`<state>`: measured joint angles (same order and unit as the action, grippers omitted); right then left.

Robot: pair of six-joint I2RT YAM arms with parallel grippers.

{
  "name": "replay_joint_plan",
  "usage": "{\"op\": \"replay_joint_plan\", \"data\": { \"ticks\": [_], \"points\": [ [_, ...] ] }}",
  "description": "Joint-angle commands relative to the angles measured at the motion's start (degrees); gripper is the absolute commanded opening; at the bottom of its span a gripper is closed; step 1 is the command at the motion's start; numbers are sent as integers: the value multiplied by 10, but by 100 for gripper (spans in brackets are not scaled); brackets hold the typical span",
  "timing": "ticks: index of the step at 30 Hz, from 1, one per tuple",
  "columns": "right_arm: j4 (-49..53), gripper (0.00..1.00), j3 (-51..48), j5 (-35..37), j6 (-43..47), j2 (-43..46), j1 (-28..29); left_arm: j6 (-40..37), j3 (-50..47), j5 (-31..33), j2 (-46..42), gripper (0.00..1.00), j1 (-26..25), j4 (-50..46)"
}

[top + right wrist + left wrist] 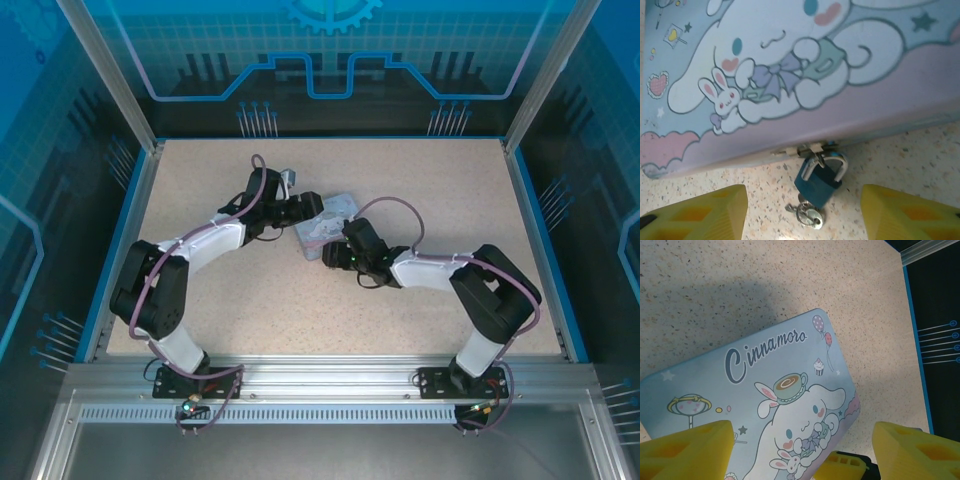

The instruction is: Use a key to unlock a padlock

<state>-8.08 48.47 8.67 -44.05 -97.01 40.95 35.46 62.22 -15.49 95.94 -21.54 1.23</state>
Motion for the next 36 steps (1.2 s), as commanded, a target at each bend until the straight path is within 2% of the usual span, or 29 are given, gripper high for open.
{"op": "replay_joint_plan", "data": {
  "ticks": [1, 10, 16, 24, 36],
  "points": [
    [30, 59, 16, 40, -12, -18, 10, -3, 12, -16, 4, 74, -2, 19],
    [62, 46, 59, 46, -22, -41, 8, 2, 5, -18, 2, 74, -2, 25],
    [68, 46, 47, 40, -43, -34, 6, 2, 4, -16, 2, 74, -2, 25],
    [51, 42, 56, 29, -39, -50, -4, 3, 6, -16, 8, 74, -2, 24],
    [37, 17, 48, 12, -40, -53, -14, 4, 3, -15, 7, 74, -2, 23]
  ]
}}
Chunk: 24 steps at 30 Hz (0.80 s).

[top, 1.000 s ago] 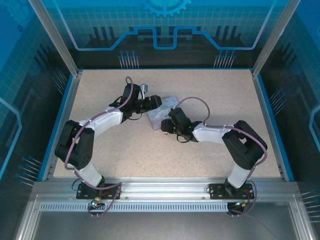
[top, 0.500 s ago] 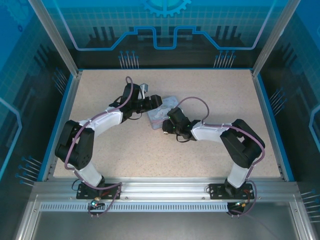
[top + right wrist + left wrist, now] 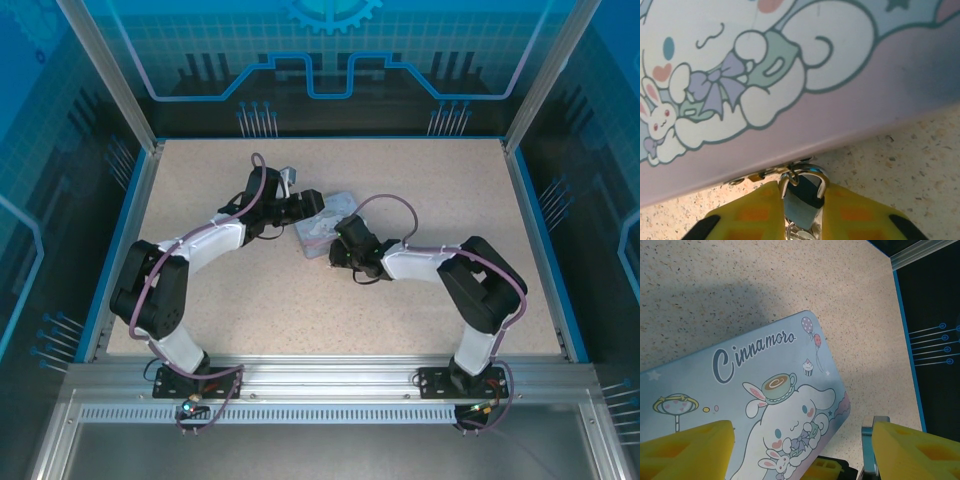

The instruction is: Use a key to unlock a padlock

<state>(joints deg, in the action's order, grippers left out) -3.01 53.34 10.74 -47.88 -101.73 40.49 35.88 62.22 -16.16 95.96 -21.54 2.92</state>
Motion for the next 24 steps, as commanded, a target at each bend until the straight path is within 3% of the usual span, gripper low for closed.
{"op": "replay_joint_plan", "data": {
  "ticks": [1, 6, 12, 17, 24],
  "points": [
    [-21, 15, -6, -16, 2, -2, -12, 0, 3, -8, 7, 74, -2, 6],
    [-52, 8, -38, -67, 35, 18, -31, 0, 3, -8, 6, 74, -3, 7],
    [-144, 10, -83, -200, 90, 19, -75, 3, 3, -13, 7, 74, -2, 9],
    [-252, 18, -117, -332, 95, -13, -125, 5, -2, -13, 2, 74, -2, 10],
    [-224, 41, -144, -295, 128, 34, -133, 3, -4, -8, -4, 74, -2, 6]
  ]
}}
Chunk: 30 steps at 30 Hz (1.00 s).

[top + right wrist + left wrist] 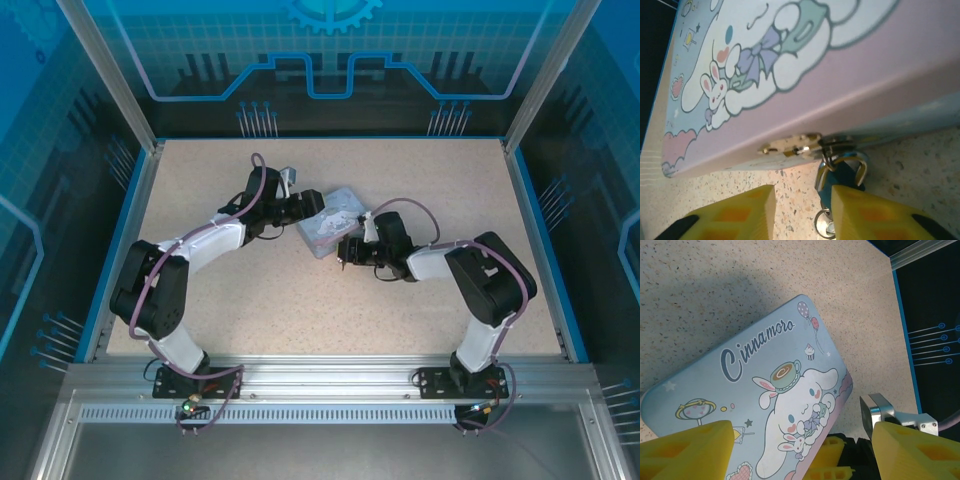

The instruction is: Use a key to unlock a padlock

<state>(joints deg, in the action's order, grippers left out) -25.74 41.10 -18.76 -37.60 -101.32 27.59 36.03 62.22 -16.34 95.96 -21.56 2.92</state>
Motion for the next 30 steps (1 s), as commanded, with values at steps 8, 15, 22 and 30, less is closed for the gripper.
{"op": "replay_joint_plan", "data": {
  "ticks": [8, 15, 22, 30],
  "points": [
    [42, 49, -59, 47, 46, 111, -18, -2, -10, 4, -16, 74, -1, 9],
    [-20, 39, -56, 25, -2, 49, -21, -1, -9, 2, -14, 74, -2, 9],
    [-51, 35, -44, 19, -31, -6, -25, 9, -11, -8, -4, 74, -2, 21],
    [-130, 30, -45, 3, -98, -54, -24, 10, -9, -5, 8, 74, -6, 22]
  ]
}}
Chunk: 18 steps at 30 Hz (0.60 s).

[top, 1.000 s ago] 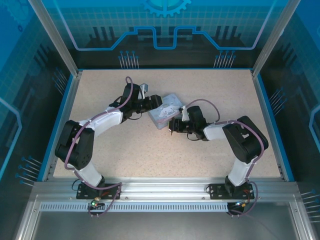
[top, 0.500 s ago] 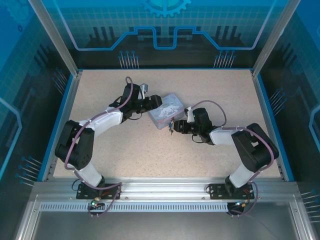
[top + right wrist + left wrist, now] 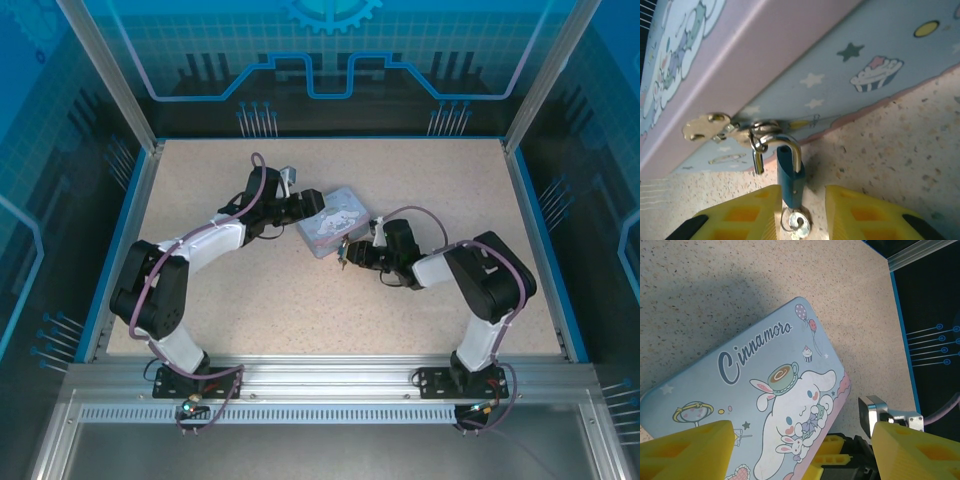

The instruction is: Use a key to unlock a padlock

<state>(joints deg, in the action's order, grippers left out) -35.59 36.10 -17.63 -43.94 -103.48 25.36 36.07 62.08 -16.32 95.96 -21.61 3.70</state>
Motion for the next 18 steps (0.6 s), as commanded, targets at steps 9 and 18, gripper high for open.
{"op": "replay_joint_plan", "data": {
  "ticks": [9, 18],
  "points": [
    [-64, 25, 3, -8, -85, -65, -1, 9, 4, 6, 35, 73, -11, 10],
    [-69, 16, 5, -3, -100, -74, 2, 11, 4, 8, 48, 73, -14, 12]
  ]
}}
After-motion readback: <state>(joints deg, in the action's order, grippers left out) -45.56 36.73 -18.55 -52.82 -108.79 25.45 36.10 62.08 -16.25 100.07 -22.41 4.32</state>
